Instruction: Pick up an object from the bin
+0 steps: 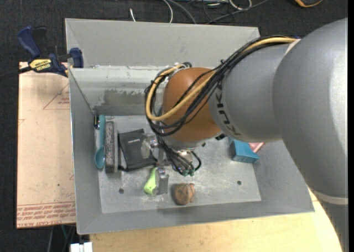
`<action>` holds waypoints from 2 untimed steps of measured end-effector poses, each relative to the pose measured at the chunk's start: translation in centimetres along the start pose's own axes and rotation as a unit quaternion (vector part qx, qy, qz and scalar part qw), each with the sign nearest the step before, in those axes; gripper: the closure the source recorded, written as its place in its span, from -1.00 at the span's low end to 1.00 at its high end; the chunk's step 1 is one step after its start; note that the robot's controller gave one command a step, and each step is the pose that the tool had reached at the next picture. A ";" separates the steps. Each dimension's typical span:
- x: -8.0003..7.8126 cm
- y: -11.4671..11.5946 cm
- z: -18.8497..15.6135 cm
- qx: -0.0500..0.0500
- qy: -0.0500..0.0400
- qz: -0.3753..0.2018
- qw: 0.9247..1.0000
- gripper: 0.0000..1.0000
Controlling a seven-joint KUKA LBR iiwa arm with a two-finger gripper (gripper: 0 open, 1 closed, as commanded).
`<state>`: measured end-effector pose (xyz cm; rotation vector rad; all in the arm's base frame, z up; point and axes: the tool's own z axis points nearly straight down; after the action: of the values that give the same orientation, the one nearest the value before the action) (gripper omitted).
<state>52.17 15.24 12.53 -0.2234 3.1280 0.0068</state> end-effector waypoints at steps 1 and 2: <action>-1.9 -0.1 1.0 -0.001 -0.004 0.081 0.997 -1.00; -2.2 0.5 1.8 0.000 -0.001 0.071 0.997 -1.00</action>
Offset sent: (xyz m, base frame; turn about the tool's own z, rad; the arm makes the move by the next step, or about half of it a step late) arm 0.0201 0.0297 -0.0242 0.0399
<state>54.25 16.07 10.76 -0.0014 3.1346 0.0071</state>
